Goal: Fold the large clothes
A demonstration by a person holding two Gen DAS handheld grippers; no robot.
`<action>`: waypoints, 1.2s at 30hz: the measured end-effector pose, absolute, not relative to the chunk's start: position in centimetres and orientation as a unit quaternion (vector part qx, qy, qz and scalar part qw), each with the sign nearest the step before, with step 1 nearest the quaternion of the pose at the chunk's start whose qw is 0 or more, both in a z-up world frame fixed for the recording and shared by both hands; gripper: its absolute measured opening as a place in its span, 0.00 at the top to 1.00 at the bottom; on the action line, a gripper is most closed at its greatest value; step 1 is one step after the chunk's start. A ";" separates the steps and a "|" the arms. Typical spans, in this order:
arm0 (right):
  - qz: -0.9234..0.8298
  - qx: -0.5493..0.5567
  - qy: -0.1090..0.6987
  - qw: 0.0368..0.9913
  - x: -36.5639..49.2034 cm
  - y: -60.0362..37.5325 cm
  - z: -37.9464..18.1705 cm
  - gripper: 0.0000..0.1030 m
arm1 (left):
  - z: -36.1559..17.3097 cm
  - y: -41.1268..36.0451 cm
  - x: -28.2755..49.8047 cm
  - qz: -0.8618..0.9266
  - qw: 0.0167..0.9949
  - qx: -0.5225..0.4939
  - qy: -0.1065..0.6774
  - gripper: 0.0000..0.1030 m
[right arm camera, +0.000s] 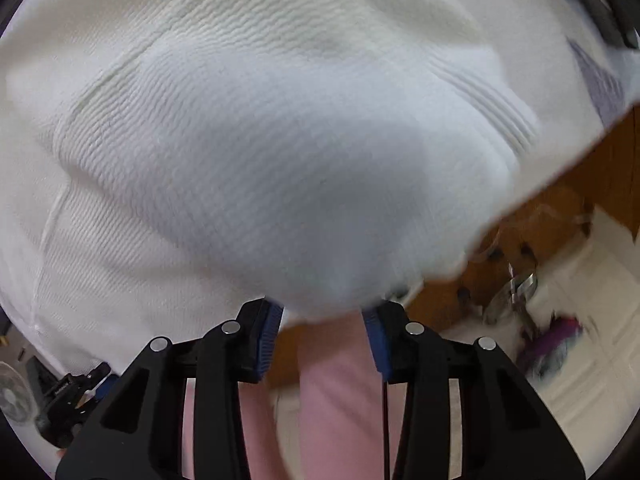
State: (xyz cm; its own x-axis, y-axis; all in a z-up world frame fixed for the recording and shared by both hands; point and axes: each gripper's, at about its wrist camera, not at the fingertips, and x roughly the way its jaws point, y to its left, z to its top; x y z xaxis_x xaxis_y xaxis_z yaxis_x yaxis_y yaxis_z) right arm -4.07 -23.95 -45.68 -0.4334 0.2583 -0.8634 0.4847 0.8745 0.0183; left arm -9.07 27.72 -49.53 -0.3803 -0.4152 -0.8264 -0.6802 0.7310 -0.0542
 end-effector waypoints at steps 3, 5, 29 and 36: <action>-0.041 0.255 0.826 0.501 -3.1 -24.0 -41.7 0.55 | -44.0 27.5 -7.0 0.109 0.517 -0.235 0.816 0.68; -0.010 0.256 0.793 0.553 -1.4 -25.6 -37.7 0.46 | -40.3 28.1 -5.2 0.121 0.571 -0.183 0.791 0.59; 0.018 0.274 0.689 0.671 19.9 -29.0 -41.3 0.96 | -42.6 30.0 13.4 0.205 0.665 -0.298 0.654 0.92; -0.009 0.248 0.731 0.636 22.1 -28.6 -43.8 0.86 | -44.3 29.6 15.7 0.195 0.636 -0.269 0.696 0.66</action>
State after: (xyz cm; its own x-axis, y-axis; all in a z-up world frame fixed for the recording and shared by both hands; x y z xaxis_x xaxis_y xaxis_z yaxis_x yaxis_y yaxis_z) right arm 22.06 -28.55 -43.83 -0.0691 0.3510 -0.9338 0.3736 0.8770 0.3020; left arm 15.74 29.61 -44.29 -0.0462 -0.1260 -0.9910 -0.6229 0.7792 -0.0700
